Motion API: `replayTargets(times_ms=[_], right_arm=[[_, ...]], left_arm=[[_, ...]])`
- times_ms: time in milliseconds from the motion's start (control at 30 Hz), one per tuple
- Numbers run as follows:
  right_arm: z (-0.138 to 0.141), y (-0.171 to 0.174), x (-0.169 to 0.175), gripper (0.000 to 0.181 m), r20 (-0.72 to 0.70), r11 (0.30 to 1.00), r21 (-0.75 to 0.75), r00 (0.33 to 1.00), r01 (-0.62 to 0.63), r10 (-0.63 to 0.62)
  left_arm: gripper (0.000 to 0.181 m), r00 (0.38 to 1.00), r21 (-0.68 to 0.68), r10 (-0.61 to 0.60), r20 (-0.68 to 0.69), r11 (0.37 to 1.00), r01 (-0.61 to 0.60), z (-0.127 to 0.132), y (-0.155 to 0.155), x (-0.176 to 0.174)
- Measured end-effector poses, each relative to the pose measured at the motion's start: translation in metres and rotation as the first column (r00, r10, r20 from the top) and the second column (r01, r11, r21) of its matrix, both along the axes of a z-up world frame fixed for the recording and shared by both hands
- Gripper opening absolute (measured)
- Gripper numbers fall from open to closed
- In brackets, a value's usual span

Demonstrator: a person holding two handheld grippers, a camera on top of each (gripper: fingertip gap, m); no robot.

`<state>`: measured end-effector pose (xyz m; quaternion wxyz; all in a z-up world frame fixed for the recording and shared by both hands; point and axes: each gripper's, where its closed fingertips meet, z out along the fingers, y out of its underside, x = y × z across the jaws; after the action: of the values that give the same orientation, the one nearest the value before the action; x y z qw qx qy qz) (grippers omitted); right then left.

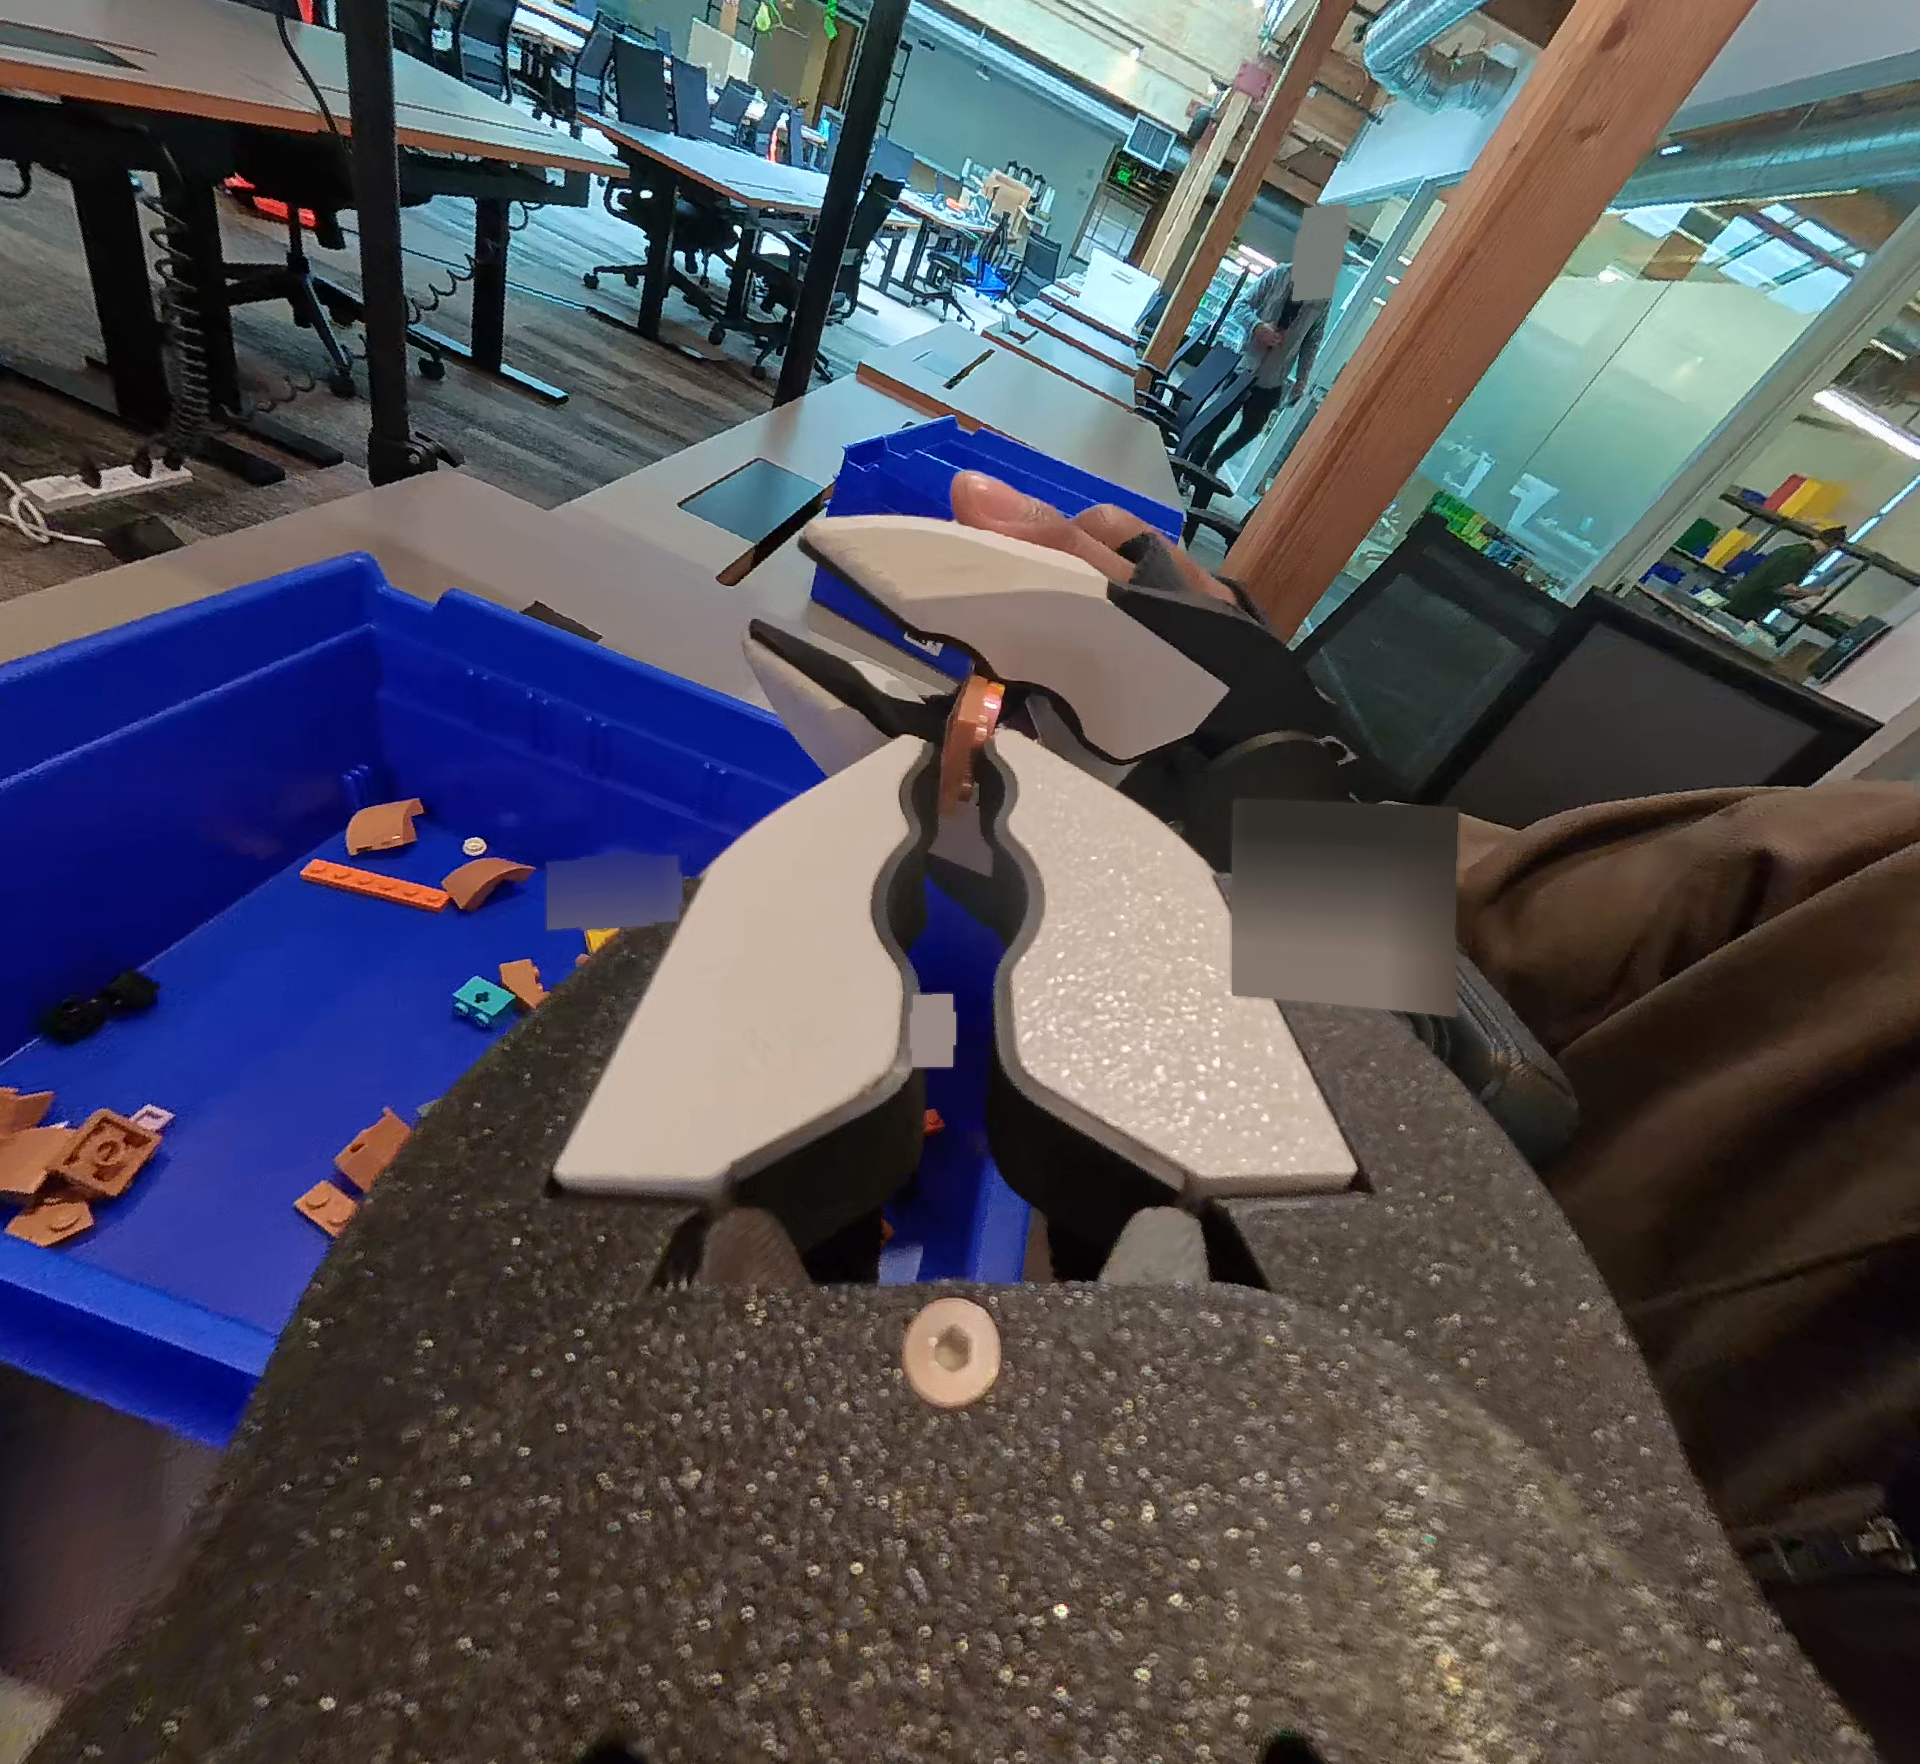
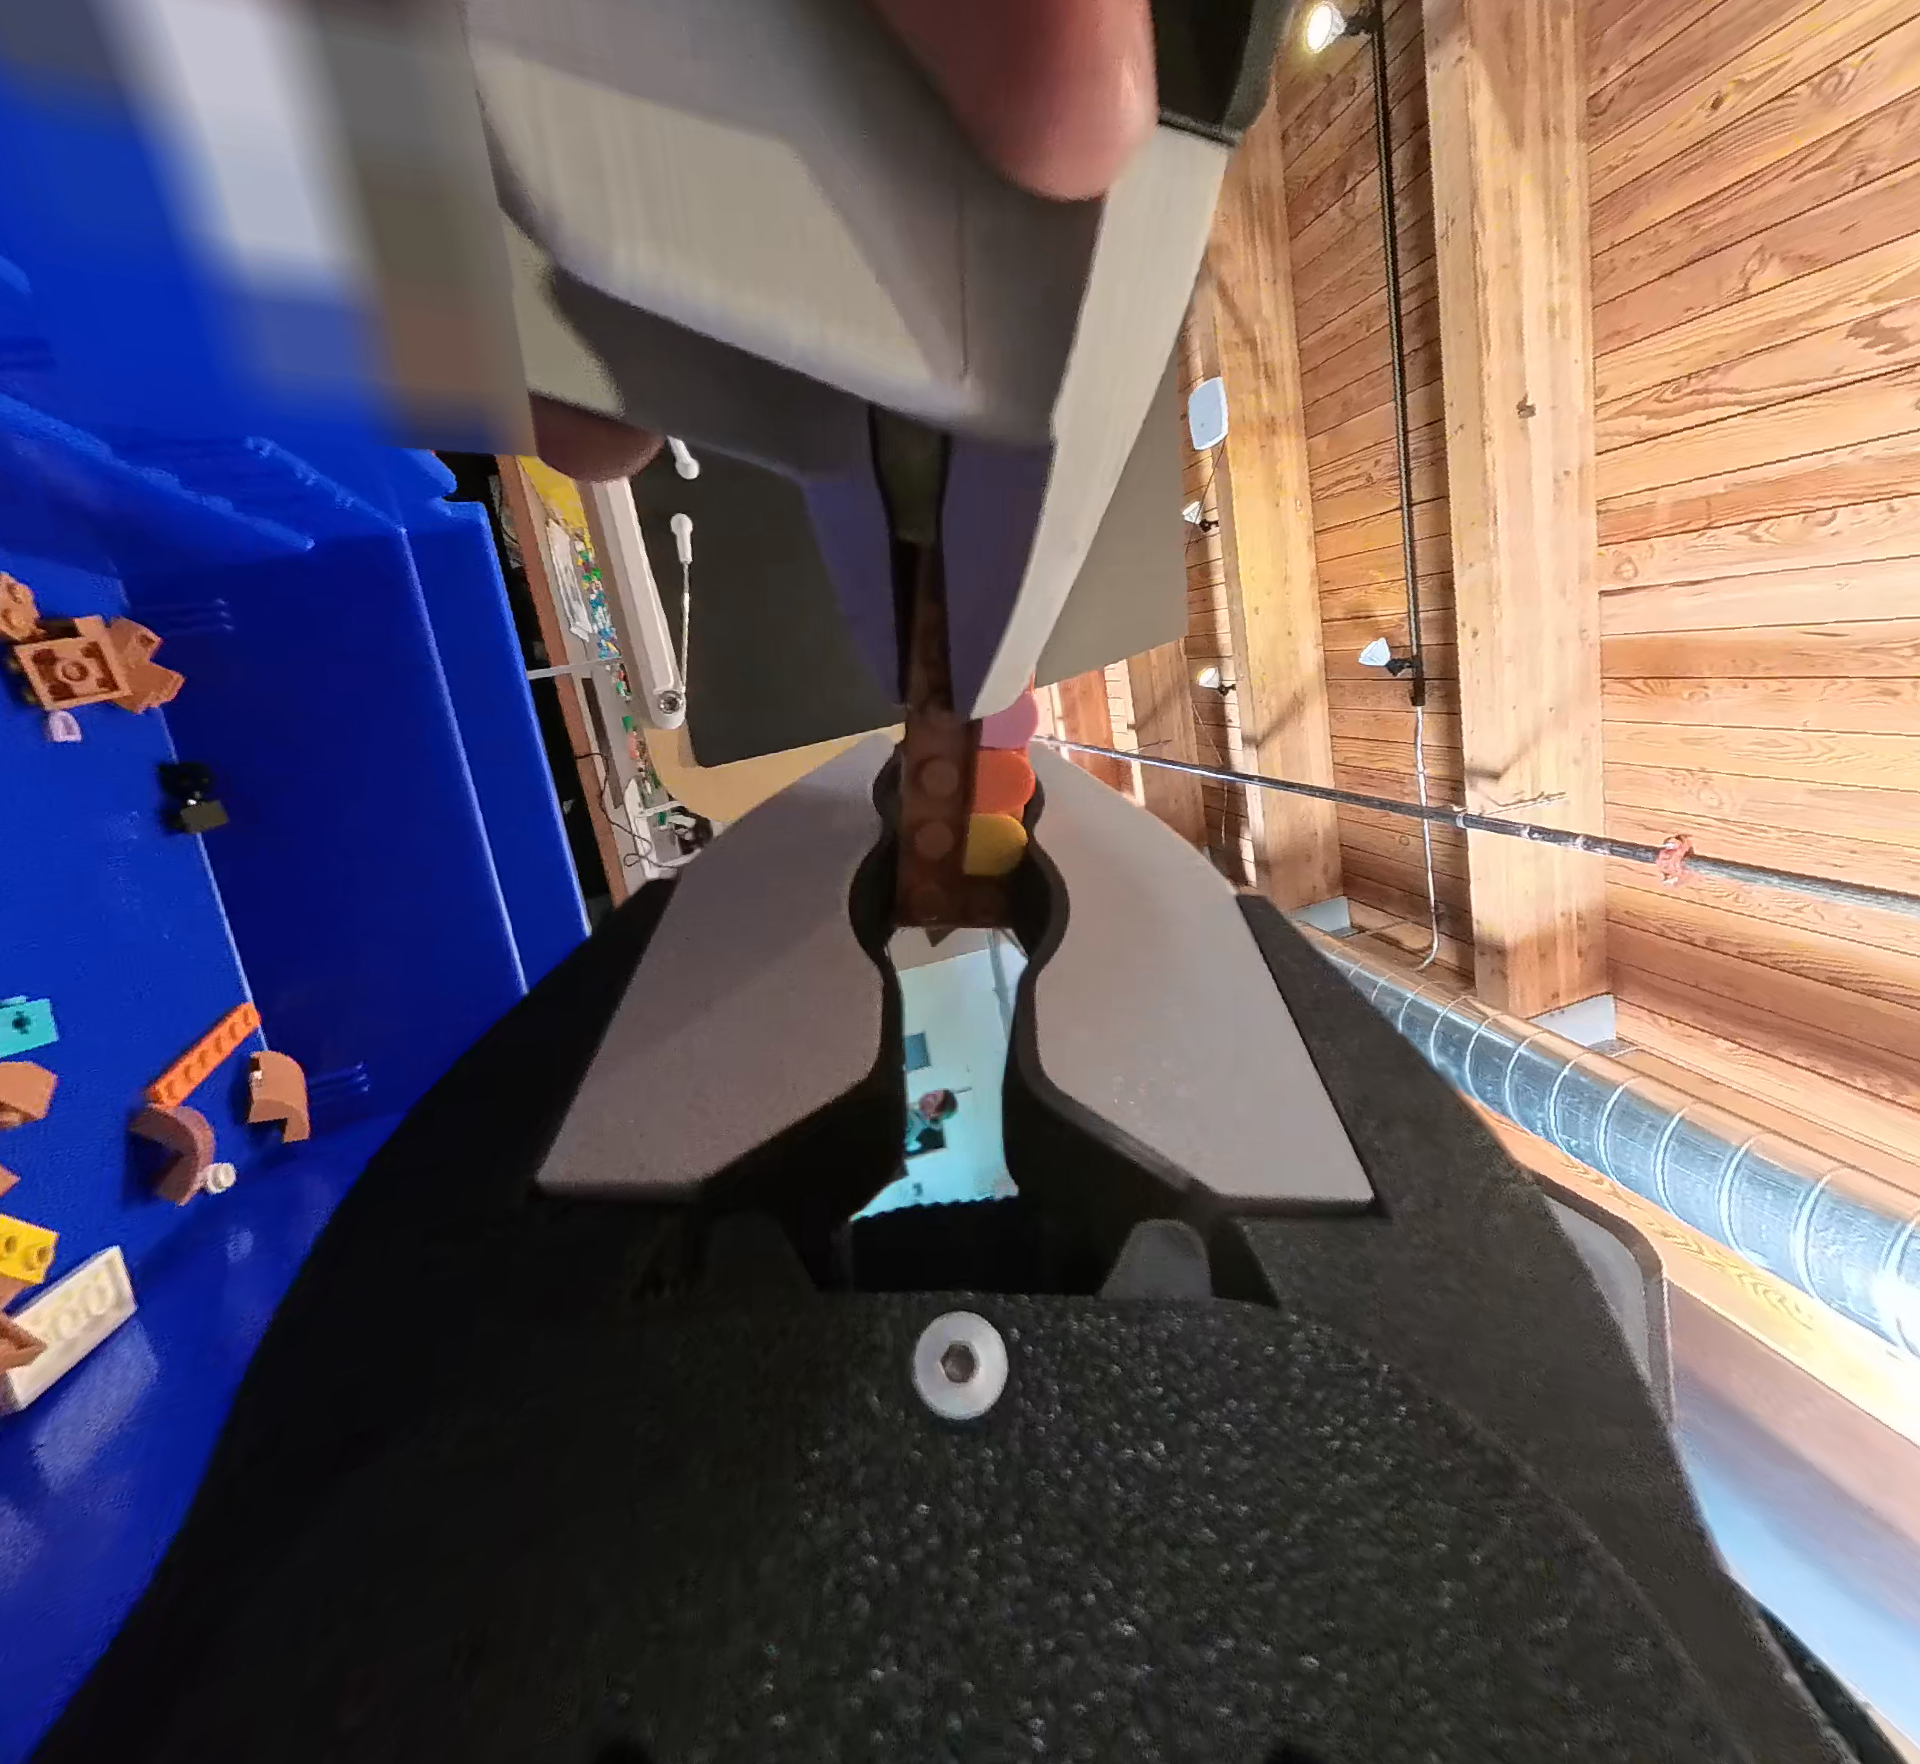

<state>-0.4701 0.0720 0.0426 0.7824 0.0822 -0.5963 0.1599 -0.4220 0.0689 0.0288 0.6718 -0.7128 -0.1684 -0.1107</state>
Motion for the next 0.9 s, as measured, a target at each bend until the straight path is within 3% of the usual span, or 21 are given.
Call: replayTargets(times_ms=[167, 333, 433, 600, 767, 900], right_arm=[[0.004, -0.002, 0.004, 0.013, -0.097, 0.998, 0.065, 0.995, 0.025, -0.019], [0.002, -0.002, 0.001, 0.015, -0.049, 1.0, 0.023, 0.999, -0.001, 0.002], [-0.002, 0.001, -0.003, 0.015, 0.016, 1.0, -0.017, 1.0, -0.025, 0.026], [-0.016, 0.003, -0.012, 0.034, 0.197, 0.995, -0.077, 0.978, -0.058, 0.072], [-0.018, -0.009, -0.014, 0.04, 0.306, 0.978, -0.15, 0.934, -0.143, 0.183], [-0.022, -0.019, -0.019, 0.041, 0.351, 0.977, -0.134, 0.914, -0.166, 0.204]], left_arm=[[0.005, 0.996, 0.036, -0.031, 0.083, 0.999, 0.028, 0.001, -0.002, -0.001], [0.005, 0.999, 0.017, -0.015, 0.045, 1.0, 0.014, 0.0, -0.001, -0.002], [0.005, 0.998, 0.014, 0.048, -0.03, 0.999, -0.048, 0.003, -0.004, -0.008], [0.005, 0.976, -0.034, 0.121, -0.182, 0.991, -0.129, 0.002, -0.009, -0.018], [0.005, 0.933, -0.095, 0.14, -0.332, 0.979, -0.181, -0.002, -0.01, -0.022], [0.005, 0.904, -0.13, 0.134, -0.407, 0.971, -0.203, -0.007, -0.007, -0.024]])
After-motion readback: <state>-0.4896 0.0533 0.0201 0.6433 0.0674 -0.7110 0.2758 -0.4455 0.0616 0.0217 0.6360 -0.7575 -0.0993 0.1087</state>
